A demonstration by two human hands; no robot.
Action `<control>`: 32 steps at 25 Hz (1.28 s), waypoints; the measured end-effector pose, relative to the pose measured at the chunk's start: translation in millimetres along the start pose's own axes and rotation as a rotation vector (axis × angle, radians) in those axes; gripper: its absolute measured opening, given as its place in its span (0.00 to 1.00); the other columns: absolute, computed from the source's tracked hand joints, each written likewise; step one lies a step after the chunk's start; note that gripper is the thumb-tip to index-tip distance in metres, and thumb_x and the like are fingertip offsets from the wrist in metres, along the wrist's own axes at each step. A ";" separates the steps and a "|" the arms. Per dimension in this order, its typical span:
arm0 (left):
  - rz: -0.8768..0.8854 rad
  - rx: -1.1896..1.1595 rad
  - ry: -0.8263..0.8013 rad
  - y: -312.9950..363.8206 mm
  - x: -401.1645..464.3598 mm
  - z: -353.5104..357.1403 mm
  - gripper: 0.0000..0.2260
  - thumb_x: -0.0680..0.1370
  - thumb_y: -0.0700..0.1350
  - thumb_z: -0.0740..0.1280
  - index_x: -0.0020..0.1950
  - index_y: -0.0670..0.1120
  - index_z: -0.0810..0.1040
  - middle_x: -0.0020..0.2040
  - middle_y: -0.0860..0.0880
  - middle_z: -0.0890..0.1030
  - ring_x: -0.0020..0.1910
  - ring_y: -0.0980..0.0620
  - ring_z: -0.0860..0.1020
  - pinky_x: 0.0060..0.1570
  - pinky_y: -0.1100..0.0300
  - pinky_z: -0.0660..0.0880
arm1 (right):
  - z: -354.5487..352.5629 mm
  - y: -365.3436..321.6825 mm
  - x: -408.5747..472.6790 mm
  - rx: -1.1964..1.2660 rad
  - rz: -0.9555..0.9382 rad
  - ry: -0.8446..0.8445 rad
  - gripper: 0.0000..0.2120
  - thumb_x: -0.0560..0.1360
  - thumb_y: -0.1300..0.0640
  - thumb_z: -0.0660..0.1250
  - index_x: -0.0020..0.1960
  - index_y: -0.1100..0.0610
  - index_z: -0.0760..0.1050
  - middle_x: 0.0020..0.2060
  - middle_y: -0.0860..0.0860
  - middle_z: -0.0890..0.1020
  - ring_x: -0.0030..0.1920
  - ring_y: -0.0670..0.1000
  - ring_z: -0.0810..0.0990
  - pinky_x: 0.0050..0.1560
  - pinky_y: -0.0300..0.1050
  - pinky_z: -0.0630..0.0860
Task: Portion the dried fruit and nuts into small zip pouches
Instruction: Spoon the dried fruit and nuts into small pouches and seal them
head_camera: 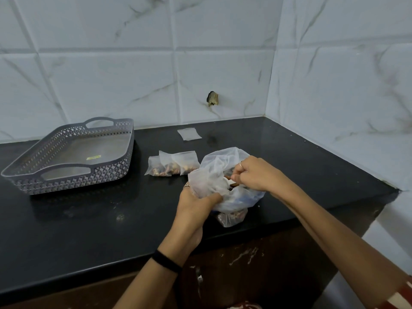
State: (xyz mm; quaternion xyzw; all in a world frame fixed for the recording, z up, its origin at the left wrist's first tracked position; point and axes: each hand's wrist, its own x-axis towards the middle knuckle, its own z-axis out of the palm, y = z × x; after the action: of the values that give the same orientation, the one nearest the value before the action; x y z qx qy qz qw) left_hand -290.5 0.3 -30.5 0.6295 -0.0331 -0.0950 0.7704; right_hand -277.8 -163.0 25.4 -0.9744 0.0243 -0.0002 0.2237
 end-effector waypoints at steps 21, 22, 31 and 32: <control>0.187 -0.101 0.017 43.4 13.8 27.7 0.09 0.74 0.31 0.66 0.48 0.44 0.74 0.43 0.41 0.78 0.42 0.47 0.79 0.39 0.55 0.78 | 4.2 16.3 -19.0 1.051 0.384 -0.277 0.18 0.75 0.67 0.55 0.28 0.57 0.64 0.19 0.49 0.65 0.16 0.43 0.56 0.19 0.34 0.51; 0.208 -0.098 0.042 42.1 12.4 23.6 0.09 0.74 0.31 0.67 0.48 0.43 0.74 0.44 0.40 0.78 0.43 0.46 0.79 0.41 0.52 0.78 | 4.0 16.9 -19.3 1.052 0.368 -0.258 0.17 0.76 0.65 0.57 0.30 0.57 0.66 0.21 0.49 0.66 0.17 0.43 0.56 0.19 0.35 0.51; 0.294 -0.167 0.305 10.1 -3.6 17.2 0.19 0.73 0.33 0.69 0.63 0.44 0.74 0.54 0.49 0.81 0.54 0.52 0.81 0.55 0.51 0.79 | -18.8 11.4 -22.4 0.859 0.237 -0.226 0.11 0.78 0.58 0.63 0.46 0.64 0.80 0.23 0.50 0.65 0.20 0.45 0.56 0.21 0.36 0.54; 0.306 -0.165 0.324 7.3 -5.1 17.5 0.21 0.73 0.34 0.69 0.64 0.46 0.73 0.55 0.51 0.81 0.54 0.55 0.81 0.55 0.53 0.79 | -21.1 11.5 -23.1 0.848 0.229 -0.231 0.11 0.78 0.57 0.63 0.46 0.64 0.81 0.23 0.50 0.65 0.20 0.45 0.57 0.22 0.37 0.54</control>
State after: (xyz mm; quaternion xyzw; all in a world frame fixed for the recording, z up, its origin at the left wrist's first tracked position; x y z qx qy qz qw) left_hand -297.6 -14.3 -19.3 0.5591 0.0036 0.1226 0.8200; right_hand -301.6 -181.4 39.6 -0.7812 0.1044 0.1231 0.6030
